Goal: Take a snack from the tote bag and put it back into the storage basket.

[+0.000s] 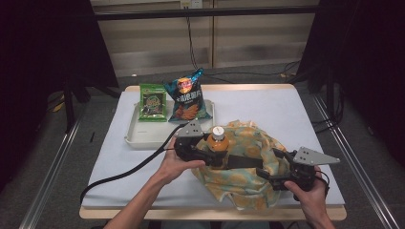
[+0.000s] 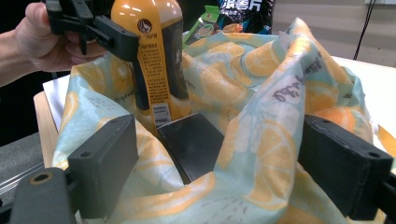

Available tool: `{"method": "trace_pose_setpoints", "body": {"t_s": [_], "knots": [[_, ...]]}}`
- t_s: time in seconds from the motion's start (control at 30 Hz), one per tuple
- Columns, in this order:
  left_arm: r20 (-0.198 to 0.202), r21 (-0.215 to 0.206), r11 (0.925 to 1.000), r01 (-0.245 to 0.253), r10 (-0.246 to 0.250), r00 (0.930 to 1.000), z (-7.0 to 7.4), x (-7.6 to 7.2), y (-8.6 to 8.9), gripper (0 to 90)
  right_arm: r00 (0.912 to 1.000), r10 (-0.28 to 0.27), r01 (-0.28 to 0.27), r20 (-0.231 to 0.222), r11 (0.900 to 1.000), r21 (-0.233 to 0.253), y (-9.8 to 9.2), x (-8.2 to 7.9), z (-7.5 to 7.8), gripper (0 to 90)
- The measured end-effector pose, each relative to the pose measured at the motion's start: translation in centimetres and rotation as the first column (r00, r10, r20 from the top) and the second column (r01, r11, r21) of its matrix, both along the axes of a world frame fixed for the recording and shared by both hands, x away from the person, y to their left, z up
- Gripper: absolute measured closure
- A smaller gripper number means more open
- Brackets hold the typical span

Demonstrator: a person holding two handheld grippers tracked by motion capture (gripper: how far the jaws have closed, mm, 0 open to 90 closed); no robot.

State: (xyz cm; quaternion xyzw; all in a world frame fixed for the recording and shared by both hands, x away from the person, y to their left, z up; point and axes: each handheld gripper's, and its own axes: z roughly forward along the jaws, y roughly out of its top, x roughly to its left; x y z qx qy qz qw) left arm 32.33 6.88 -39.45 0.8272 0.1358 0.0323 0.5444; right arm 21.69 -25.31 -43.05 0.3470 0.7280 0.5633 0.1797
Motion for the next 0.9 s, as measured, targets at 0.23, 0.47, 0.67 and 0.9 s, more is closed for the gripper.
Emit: {"method": "trace_pose_setpoints", "body": {"t_s": [0.23, 0.47, 0.67, 0.9], "knots": [[-0.002, -0.031, 0.9991, -0.029, 0.029, 0.9996, 1.5, 0.1, 0.5, 31.3, 1.0000, -0.005, 0.005, -0.001, 1.000, 0.001, -0.1, 0.0, 0.0, 12.1], [-0.002, -0.051, 0.9981, -0.034, 0.034, 0.9994, 3.3, 0.5, 0.7, 31.3, 1.0000, -0.010, 0.010, 0.000, 1.000, 0.000, 0.0, -0.1, 0.0, 9.5], [-0.009, -0.080, 0.9956, -0.050, 0.050, 0.9987, 4.5, 1.1, 1.1, 31.3, 0.9999, -0.014, 0.014, 0.002, 1.000, 0.001, -0.1, -0.1, 0.1, 7.6], [-0.006, -0.081, 0.9932, -0.083, 0.083, 0.9966, 5.9, 1.7, 1.7, 31.3, 0.9997, -0.024, 0.024, 0.009, 1.000, 0.000, -0.1, -0.2, 0.1, 6.2]]}}
